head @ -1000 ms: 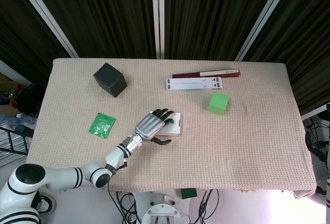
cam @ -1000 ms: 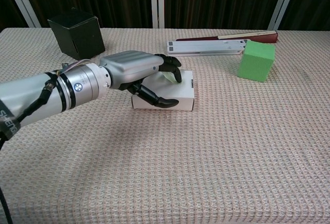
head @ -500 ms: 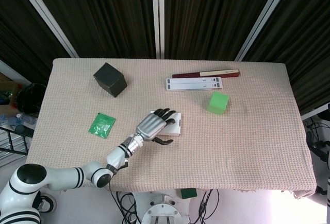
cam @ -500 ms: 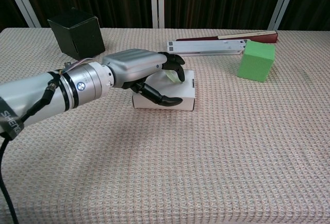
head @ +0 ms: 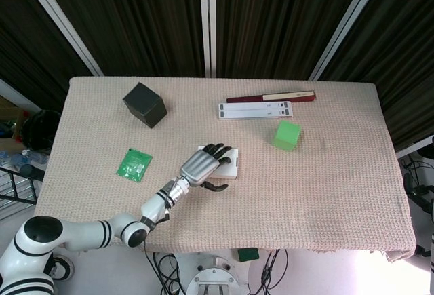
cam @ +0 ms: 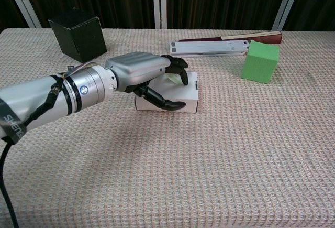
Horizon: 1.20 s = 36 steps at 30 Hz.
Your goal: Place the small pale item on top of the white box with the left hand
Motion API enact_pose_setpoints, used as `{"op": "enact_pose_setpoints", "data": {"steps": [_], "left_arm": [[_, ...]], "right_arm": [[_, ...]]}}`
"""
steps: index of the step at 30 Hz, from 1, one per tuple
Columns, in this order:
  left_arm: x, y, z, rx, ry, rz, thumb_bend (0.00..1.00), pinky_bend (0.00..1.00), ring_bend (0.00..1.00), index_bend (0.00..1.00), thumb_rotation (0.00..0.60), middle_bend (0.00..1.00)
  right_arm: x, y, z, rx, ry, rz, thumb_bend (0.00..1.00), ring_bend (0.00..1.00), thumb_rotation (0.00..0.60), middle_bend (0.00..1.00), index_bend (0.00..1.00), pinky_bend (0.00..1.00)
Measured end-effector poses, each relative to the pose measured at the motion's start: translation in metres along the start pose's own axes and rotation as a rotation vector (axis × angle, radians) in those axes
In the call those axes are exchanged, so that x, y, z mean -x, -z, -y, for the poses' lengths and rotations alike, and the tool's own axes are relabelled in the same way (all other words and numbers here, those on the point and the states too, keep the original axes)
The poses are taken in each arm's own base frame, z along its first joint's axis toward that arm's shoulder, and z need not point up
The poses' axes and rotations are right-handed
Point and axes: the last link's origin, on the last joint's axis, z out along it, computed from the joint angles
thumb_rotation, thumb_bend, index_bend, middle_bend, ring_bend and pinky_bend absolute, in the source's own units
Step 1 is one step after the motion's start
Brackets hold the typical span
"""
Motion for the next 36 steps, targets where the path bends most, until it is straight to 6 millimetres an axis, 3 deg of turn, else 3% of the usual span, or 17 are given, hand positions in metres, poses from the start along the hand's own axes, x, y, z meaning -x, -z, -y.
{"op": "enact_pose_setpoints", "data": {"steps": [5,25,31,36], "left_arm": [[-0.007,-0.002,0.001,-0.006,0.009,-0.041,0.19,0.13,0.0,0.25,0.241,0.04],[-0.002,0.001,0.008,-0.038,-0.024,0.007,0.19,0.13,0.0,0.25,0.244,0.04],[-0.017,0.007,0.005,-0.028,0.017,-0.059,0.19,0.13,0.0,0.15,0.249,0.04],[-0.041,0.028,0.005,-0.017,0.111,-0.135,0.19,0.14,0.0,0.13,0.261,0.05]], "right_arm": [[0.0,0.0,0.0,0.0,-0.001,0.001,0.36,0.0,0.6,0.0,0.0,0.0],[0.0,0.001,0.001,-0.006,-0.001,0.001,0.36,0.0,0.6,0.0,0.0,0.0],[-0.001,0.0,0.001,-0.006,-0.005,-0.003,0.36,0.0,0.6,0.0,0.0,0.0],[0.0,0.0,0.0,-0.005,-0.008,0.002,0.36,0.0,0.6,0.0,0.0,0.0]]}}
